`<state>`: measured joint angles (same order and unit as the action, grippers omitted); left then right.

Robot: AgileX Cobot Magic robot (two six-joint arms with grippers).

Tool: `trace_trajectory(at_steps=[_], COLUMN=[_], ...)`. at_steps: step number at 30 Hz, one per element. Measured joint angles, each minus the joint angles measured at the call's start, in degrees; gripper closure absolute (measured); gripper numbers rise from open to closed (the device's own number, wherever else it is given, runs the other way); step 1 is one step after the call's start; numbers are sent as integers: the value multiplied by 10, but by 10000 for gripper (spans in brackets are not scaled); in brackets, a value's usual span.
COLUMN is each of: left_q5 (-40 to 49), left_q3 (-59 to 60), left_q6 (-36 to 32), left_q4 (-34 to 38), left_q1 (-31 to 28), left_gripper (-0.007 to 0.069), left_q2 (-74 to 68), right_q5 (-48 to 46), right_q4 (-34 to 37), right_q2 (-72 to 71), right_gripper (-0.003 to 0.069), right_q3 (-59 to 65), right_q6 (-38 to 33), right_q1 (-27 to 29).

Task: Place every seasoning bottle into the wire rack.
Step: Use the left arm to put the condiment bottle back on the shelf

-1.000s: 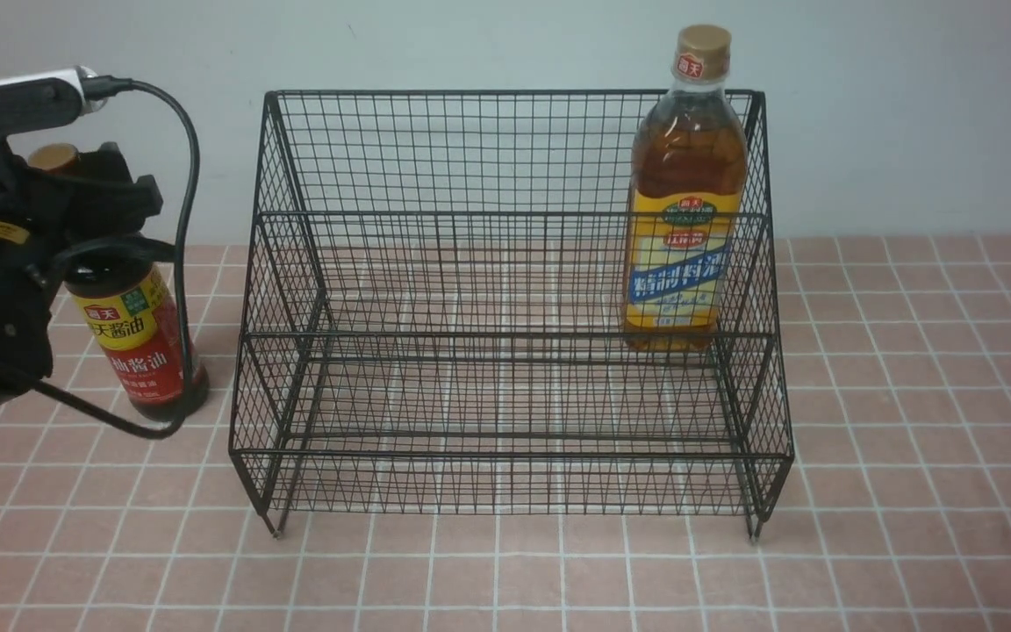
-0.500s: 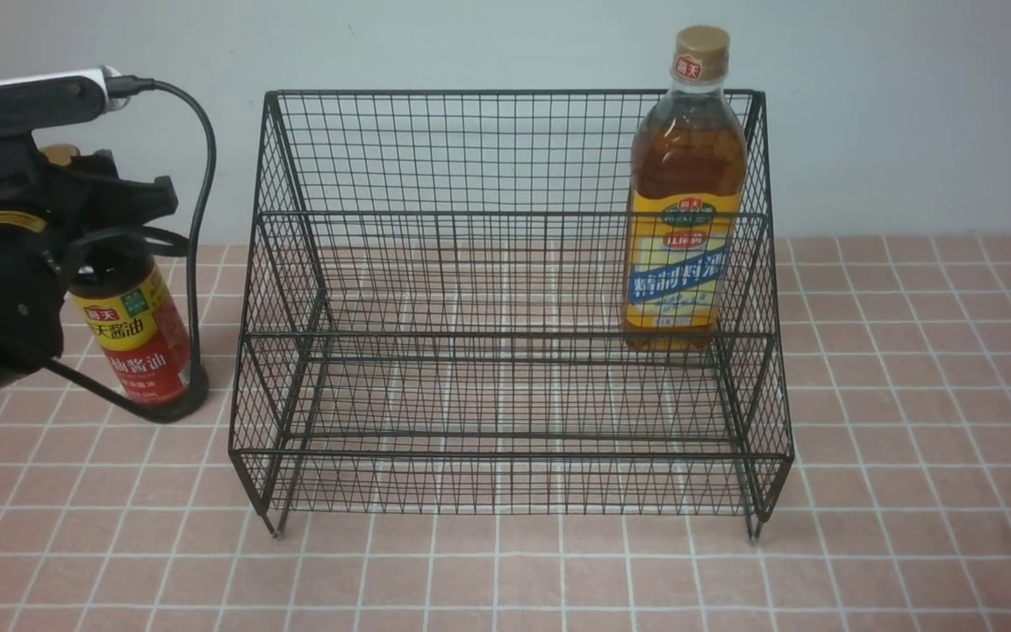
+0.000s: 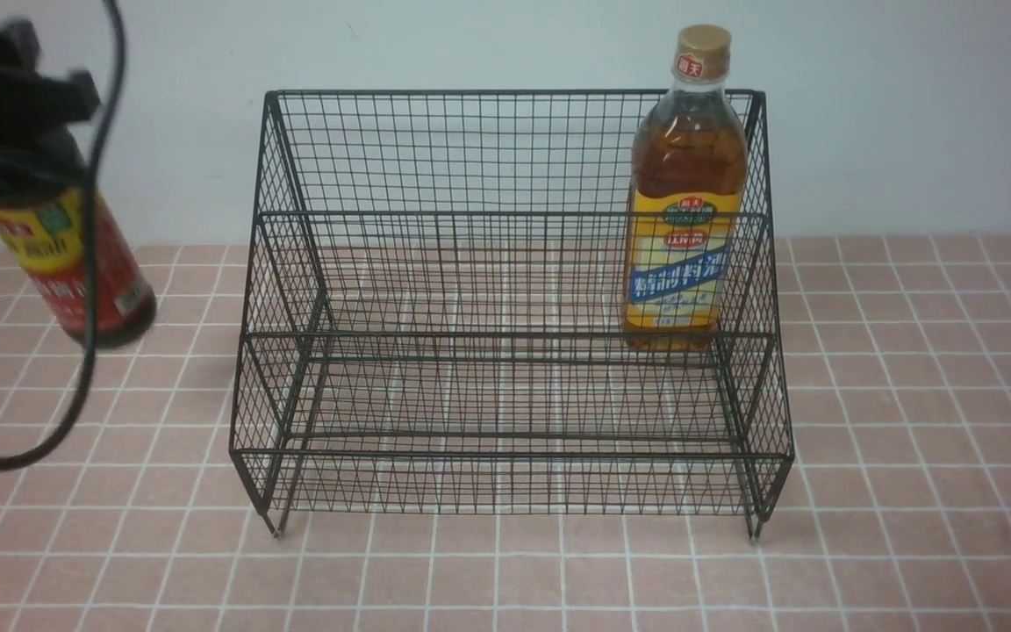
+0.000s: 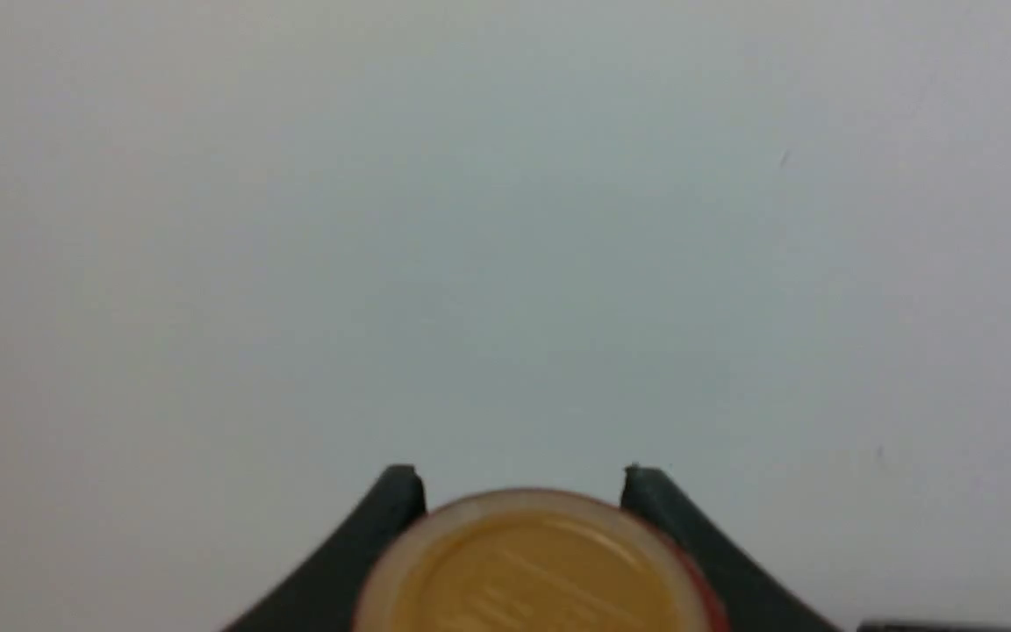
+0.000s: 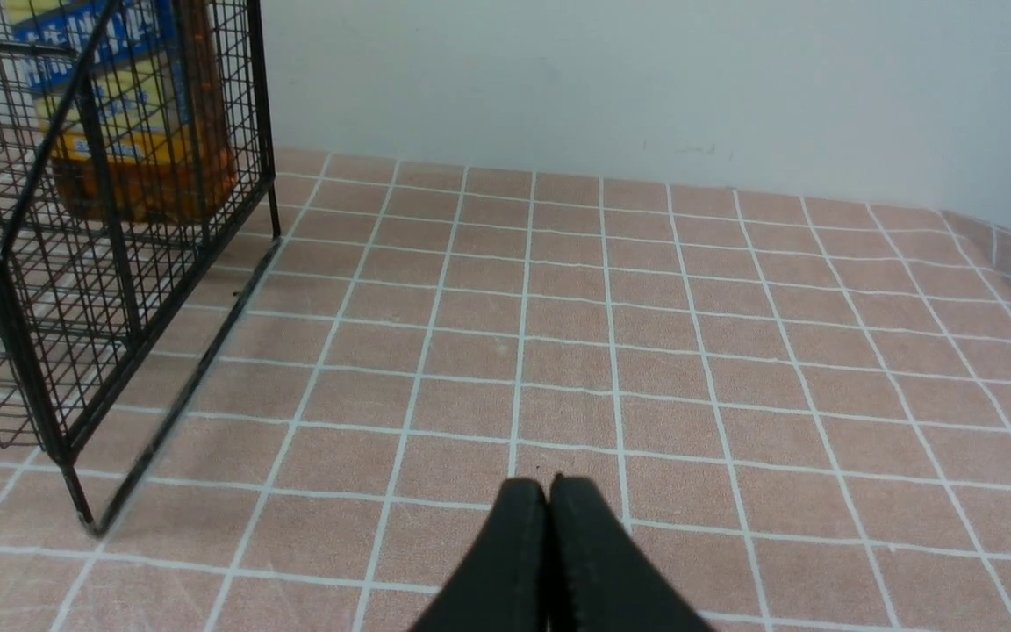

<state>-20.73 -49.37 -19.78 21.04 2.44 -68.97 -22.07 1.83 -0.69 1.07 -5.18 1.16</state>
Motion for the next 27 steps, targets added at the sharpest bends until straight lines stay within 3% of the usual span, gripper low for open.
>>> trace_trajectory(at_steps=[7, 16, 27], left_q5=[3, 25, 25], left_q3=[-65, -128, -142], left_q6=[-3, -3, -3], left_q4=[-8, -10, -10], left_q1=[62, 206, 229], left_gripper=[366, 366, 366], left_q2=[61, 23, -98], right_q5=[0, 0, 0], right_q4=[0, 0, 0], right_q2=[0, 0, 0], right_gripper=[673, 673, 673], right_q3=[0, 0, 0], right_q6=[0, 0, 0], right_q1=[0, 0, 0])
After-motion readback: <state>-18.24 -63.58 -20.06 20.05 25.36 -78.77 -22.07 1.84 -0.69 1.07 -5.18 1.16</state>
